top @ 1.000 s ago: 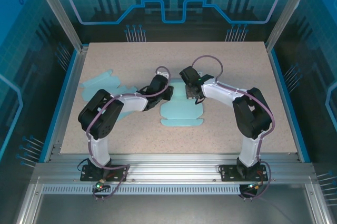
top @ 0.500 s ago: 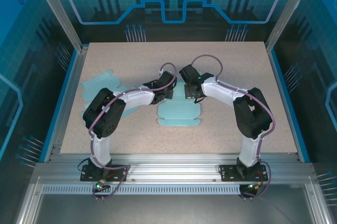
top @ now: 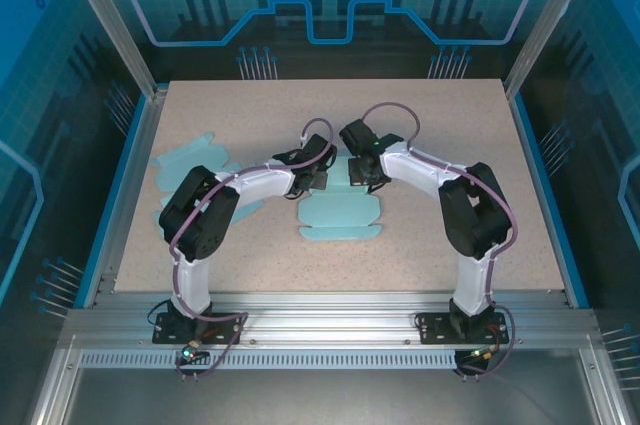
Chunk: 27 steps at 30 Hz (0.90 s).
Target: Fold the paper box
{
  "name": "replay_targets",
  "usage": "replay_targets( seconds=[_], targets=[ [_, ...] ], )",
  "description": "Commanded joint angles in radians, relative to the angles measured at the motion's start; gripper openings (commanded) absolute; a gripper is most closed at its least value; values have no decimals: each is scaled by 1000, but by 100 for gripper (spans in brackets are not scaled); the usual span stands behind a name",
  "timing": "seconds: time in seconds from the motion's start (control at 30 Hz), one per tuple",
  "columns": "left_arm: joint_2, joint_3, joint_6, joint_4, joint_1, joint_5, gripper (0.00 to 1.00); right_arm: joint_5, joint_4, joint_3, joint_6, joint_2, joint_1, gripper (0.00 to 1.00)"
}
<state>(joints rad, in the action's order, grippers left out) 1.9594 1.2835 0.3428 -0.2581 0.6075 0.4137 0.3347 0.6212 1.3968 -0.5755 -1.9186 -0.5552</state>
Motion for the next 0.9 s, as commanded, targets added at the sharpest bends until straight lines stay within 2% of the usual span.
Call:
replay_targets(
  seconds=[0.0, 0.2, 0.3, 0.47, 0.7, 0.87],
  targets=[
    [52, -11, 22, -125, -2, -42, 41, -51, 33, 17, 12, -29, 17, 0],
    [75, -4, 19, -161, -3, -43, 38, -110, 39, 47, 23, -51, 35, 0],
    [96, 21, 11, -201, -4, -13, 27, -124, 54, 69, 29, -62, 35, 0],
    [110, 63, 6, -259, -18, 11, 26, -132, 74, 93, 39, -75, 35, 0],
    [94, 103, 32, -255, -53, -20, 27, -131, 98, 109, 57, -98, 35, 0],
    [140, 188, 75, -319, -79, -12, 17, -141, 107, 113, 61, -107, 34, 0]
  ],
)
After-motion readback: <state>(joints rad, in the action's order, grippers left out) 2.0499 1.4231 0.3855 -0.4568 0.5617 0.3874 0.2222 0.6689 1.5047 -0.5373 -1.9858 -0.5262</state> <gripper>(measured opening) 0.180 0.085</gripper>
